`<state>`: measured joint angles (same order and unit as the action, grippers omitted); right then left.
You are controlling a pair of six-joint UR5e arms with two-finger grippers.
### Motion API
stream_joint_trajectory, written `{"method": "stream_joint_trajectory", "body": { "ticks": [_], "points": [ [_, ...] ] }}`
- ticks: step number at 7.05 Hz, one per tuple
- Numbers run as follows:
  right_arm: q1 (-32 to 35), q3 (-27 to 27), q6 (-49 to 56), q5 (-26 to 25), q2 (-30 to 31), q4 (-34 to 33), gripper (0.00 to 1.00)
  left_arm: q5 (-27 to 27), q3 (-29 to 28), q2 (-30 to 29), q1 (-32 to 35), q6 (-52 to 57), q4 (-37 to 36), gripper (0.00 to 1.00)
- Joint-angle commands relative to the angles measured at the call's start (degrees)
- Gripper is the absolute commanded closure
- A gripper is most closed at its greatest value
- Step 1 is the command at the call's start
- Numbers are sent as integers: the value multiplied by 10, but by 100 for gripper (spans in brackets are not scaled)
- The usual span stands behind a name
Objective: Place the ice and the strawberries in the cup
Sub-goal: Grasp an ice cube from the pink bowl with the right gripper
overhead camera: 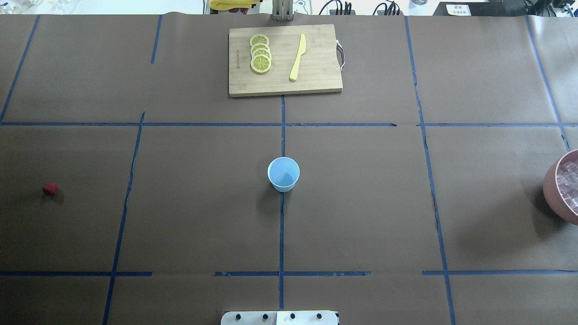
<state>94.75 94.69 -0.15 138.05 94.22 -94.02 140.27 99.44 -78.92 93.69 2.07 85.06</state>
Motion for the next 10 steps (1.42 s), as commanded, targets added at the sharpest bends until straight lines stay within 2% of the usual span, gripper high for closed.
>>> {"method": "stream_joint_trajectory", "body": {
  "ticks": [1, 5, 6, 8, 9, 10],
  "points": [
    [0, 1, 1, 0, 1, 3, 0, 0, 1, 0, 0, 1, 1, 0],
    [-1, 41, -5, 15, -8, 2, 1, 0, 4, -1, 0, 3, 1, 0],
    [-5, 20, -4, 13, -2, 3, 1, 0, 5, -1, 0, 4, 2, 0],
    [-32, 8, -5, 10, 30, 134, 1, 0, 5, -1, 0, 5, 2, 0],
    [-52, 13, -5, 4, 41, 175, 1, 0, 5, 0, 0, 5, 2, 0],
    [-80, 25, -5, -21, 42, 182, 1, 0, 3, 1, 0, 5, 2, 0]
  ]
}}
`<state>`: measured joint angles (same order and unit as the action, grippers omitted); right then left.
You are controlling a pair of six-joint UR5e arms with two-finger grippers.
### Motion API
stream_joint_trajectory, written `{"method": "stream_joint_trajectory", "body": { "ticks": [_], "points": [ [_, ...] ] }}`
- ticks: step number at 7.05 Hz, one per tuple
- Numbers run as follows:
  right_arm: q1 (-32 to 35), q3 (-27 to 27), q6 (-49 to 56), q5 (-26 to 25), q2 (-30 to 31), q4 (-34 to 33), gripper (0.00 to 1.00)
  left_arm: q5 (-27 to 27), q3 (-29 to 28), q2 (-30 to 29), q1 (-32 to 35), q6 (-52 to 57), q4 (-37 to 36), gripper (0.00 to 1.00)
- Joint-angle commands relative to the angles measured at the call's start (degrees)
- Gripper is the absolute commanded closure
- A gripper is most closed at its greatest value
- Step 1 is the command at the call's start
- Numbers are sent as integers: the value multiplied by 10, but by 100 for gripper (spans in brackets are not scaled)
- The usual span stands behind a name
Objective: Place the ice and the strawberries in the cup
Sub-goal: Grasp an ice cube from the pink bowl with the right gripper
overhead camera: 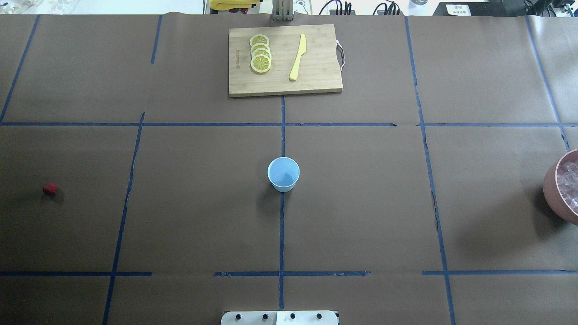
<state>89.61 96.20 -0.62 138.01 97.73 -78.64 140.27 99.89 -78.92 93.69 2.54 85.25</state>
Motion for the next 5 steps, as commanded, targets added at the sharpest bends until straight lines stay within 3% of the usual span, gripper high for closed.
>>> {"method": "stream_joint_trajectory", "body": {
  "ticks": [1, 5],
  "points": [
    [-48, 29, 0, -43, 11, 28, 3, 0, -1, 1, 0, 0, 0, 0],
    [-111, 47, 4, -70, 20, 32, 10, 0, 0, 0, 0, 0, 2, 0]
  ]
}}
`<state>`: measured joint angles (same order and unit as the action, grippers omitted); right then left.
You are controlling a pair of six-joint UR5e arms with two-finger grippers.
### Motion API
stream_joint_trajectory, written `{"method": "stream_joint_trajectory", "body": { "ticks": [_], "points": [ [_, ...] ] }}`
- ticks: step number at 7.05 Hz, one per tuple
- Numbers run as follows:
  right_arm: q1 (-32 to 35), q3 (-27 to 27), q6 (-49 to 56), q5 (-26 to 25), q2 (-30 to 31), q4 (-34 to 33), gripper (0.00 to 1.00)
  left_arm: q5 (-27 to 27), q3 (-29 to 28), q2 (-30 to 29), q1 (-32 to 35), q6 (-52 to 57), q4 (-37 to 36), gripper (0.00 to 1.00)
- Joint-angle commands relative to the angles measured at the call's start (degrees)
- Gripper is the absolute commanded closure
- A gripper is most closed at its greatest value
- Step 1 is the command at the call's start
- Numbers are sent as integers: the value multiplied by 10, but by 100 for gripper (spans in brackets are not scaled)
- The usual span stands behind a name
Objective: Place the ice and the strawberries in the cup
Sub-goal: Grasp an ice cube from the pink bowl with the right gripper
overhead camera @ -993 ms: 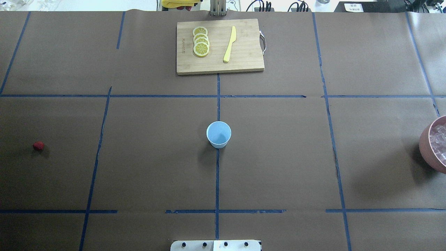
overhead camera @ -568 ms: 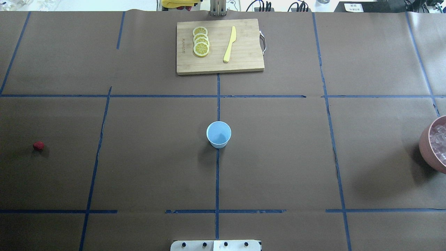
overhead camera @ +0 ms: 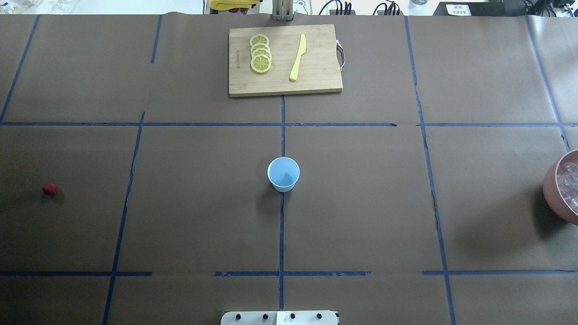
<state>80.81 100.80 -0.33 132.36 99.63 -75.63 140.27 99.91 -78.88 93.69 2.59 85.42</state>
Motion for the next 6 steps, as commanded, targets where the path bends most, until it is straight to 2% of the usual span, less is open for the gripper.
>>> {"method": "stream_joint_trajectory", "body": {
  "ticks": [1, 2, 3, 6],
  "points": [
    [-35, 0, 0, -22, 1, 2, 16, 0, 0, 0, 0, 0, 0, 0],
    [-50, 0, 2, -29, 1, 2, 22, 0, -3, 0, 0, 0, 1, 0],
    [-70, -2, 2, -54, 1, 2, 23, 0, -3, 0, -1, 0, 0, 0],
    [-88, -13, 5, -61, 6, 1, 23, 0, -4, -1, -1, 0, 1, 0]
  ]
}}
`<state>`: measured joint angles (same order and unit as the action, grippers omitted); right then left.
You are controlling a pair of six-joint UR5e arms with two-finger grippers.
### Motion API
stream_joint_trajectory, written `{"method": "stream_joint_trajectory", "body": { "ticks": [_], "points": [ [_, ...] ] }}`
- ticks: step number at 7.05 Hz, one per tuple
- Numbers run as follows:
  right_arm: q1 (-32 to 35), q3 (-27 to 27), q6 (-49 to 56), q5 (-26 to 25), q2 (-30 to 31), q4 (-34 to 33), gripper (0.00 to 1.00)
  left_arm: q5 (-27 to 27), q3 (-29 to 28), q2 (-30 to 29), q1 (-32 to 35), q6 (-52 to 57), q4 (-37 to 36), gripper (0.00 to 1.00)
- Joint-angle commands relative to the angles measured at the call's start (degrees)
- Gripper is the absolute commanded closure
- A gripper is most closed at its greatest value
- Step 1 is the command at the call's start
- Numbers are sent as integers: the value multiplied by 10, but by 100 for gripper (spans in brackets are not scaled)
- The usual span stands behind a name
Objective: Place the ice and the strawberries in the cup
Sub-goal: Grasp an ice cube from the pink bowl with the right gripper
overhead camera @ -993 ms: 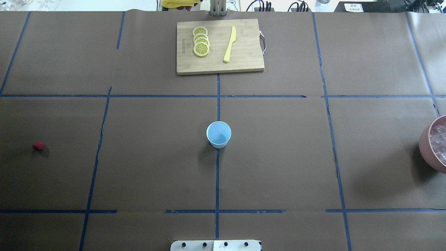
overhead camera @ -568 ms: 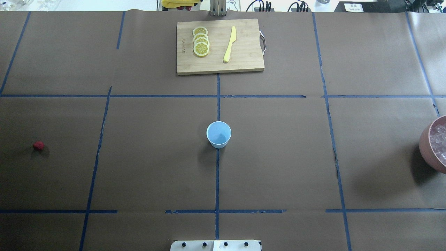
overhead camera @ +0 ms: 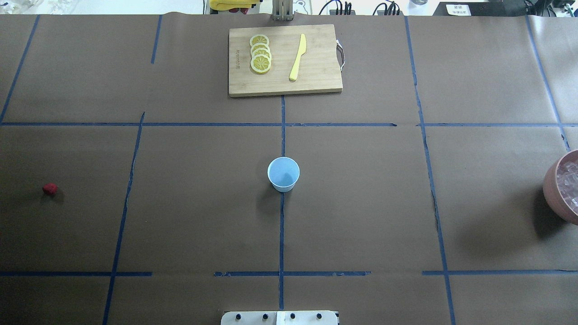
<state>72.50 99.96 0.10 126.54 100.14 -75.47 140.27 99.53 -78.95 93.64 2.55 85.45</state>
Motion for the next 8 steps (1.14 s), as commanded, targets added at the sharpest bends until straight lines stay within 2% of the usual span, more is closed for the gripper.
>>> {"method": "stream_joint_trajectory", "body": {
  "ticks": [1, 4, 8],
  "points": [
    [-9, -10, 2, -2, 1, -1, 24, 0, 0, -1, 0, 0, 1, 0],
    [-16, -13, 2, -2, 4, -1, 26, 0, 1, -1, 1, -1, 1, 0],
    [-26, -23, 1, -4, 3, -1, 34, 0, 3, -1, 1, 0, 1, 0]
  ]
}}
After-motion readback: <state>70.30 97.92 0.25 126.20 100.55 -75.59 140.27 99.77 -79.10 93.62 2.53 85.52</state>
